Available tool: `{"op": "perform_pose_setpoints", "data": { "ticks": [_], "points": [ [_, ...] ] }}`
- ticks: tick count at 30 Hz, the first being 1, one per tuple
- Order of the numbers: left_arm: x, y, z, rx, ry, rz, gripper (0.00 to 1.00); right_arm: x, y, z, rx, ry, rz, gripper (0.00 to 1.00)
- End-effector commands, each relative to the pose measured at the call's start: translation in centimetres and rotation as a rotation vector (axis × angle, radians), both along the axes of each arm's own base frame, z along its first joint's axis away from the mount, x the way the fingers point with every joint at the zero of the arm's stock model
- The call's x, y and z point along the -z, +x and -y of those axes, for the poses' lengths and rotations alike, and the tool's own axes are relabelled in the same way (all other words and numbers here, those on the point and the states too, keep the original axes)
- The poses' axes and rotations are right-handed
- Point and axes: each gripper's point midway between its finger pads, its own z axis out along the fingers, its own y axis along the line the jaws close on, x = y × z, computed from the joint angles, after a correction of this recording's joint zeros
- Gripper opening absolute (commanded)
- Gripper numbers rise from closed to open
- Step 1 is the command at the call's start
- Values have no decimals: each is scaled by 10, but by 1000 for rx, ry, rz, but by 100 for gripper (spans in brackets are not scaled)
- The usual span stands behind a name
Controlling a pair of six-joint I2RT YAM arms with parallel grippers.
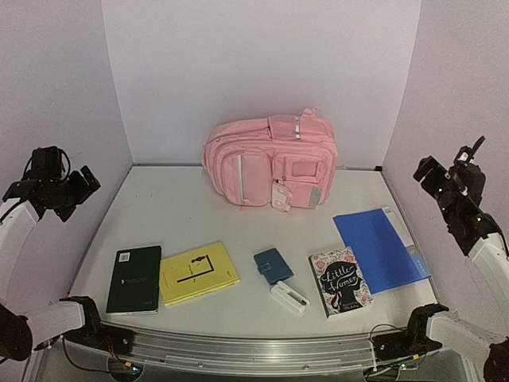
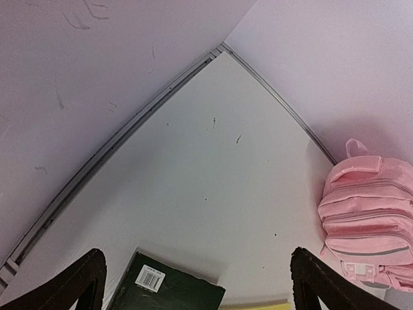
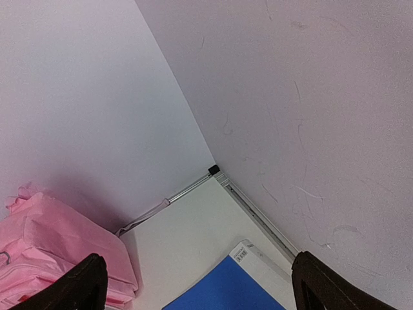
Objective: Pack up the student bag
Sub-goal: Adjust the student bag at the center of the board.
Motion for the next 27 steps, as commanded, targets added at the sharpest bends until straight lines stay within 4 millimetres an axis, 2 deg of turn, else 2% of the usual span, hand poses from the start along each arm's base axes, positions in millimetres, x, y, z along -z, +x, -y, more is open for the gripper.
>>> {"op": "perform_pose_setpoints", "data": {
  "ticks": [1, 8, 14, 17, 20, 23, 27],
  "points": [
    [-9, 8, 19, 118, -31, 28, 100, -12, 1, -5, -34, 3, 13, 98],
    [-23, 28, 66, 366, -49, 125, 100, -8, 11, -31, -182, 14, -22, 98],
    [-26, 50, 162, 710, -17, 221, 100, -12, 14, -46, -271, 43, -23, 98],
    [-18, 61, 210, 881, 50, 240, 100, -10, 14, -57, -328, 77, -22, 98],
    [-4, 73, 247, 1015, 153, 251, 100, -6, 15, -65, -369, 105, -29, 98],
    [6, 90, 269, 1084, 185, 268, 100, -2, 17, -67, -378, 115, -40, 98],
    [15, 117, 286, 1110, 249, 290, 100, -1, 19, -69, -389, 119, -45, 98]
  ]
}}
